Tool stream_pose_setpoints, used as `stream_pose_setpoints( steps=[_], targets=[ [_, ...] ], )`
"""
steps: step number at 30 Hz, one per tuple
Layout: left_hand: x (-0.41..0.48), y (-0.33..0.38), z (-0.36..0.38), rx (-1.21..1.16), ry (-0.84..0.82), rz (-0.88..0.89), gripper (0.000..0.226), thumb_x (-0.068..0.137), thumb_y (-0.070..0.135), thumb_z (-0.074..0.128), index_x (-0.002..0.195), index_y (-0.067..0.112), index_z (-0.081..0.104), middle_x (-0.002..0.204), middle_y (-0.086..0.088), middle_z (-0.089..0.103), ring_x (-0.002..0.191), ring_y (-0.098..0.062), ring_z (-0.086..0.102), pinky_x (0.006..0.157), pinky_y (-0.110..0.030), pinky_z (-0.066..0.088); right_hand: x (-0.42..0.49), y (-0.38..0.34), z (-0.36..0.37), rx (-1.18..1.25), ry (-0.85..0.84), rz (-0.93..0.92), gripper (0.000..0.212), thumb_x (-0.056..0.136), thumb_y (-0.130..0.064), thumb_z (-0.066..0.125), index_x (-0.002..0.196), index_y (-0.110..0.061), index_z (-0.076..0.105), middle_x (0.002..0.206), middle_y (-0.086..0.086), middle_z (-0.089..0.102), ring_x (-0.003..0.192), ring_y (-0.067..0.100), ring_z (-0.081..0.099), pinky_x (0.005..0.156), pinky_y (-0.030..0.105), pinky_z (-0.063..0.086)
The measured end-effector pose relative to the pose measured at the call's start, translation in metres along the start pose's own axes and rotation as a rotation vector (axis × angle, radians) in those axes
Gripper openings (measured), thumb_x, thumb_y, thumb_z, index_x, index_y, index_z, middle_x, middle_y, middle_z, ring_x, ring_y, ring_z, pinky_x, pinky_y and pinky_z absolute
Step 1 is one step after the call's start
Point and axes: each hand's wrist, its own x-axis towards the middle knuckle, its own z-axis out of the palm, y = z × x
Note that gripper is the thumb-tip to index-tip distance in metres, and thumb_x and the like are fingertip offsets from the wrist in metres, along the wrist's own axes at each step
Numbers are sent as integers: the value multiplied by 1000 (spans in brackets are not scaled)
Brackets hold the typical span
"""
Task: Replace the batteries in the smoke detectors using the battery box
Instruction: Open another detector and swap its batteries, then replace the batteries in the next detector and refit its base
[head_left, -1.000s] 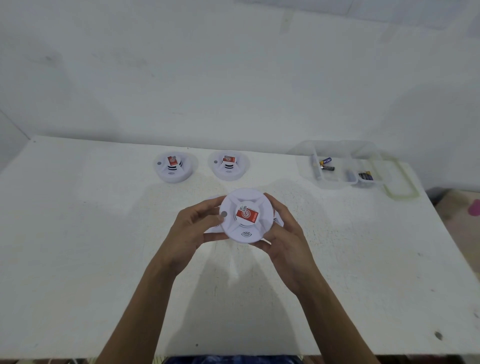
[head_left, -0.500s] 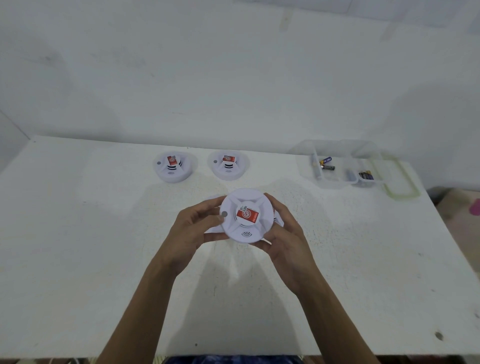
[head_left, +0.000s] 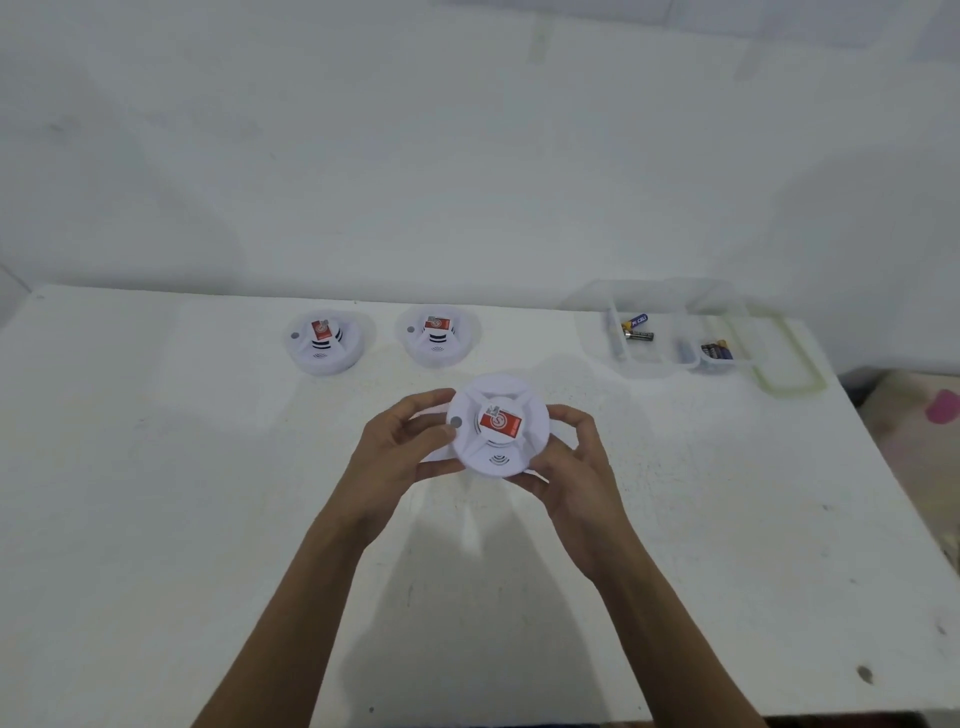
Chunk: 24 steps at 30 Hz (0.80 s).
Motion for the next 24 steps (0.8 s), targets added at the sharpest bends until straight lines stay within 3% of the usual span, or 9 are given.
stream_pose_setpoints(
  steps=[4,8,13,16,20,24],
  targets=[
    [26,-2,16,-40,38,-30,28,90,10,60,118,9,58,108,-6,71,98,-22,69,71,-28,57,20,-12,-14,-53,50,-36,39,87,-14,67,121,-17,49,115,10,66,99,25,68,80,37,59],
    [63,-4,36,22,69,35,28,88,13,64,116,10,61,109,-6,69,99,-21,68,71,-29,57,50,-24,-27,-171,128,-83,43,79,-19,71,119,-20,54,116,7,64,104,22,65,81,36,59],
    [112,-7,58,82,189,72,22,86,13,68,108,13,65,106,-1,68,89,-8,68,64,-19,55,95,-30,-42,-297,176,-135,37,87,-14,65,122,-21,58,114,-2,64,100,11,63,83,32,58],
    [139,-16,65,148,223,56,28,88,11,65,116,8,63,108,-3,66,86,-3,66,64,-17,55,121,-30,-49,-401,185,-110,39,88,-9,57,125,-19,57,109,-3,63,90,7,64,84,34,58],
    [171,-31,68,266,251,-10,35,87,15,64,122,12,61,118,-6,66,98,-17,65,84,-32,56,144,-30,-52,-501,179,-104,33,88,1,48,116,-14,59,90,-14,60,84,10,61,79,32,55],
    [188,-38,72,388,221,-72,38,88,13,58,126,16,59,126,-2,62,111,-20,60,98,-43,49,166,-21,-59,-635,197,-53,23,87,1,44,103,-6,59,90,6,60,77,17,55,66,32,49]
  ],
)
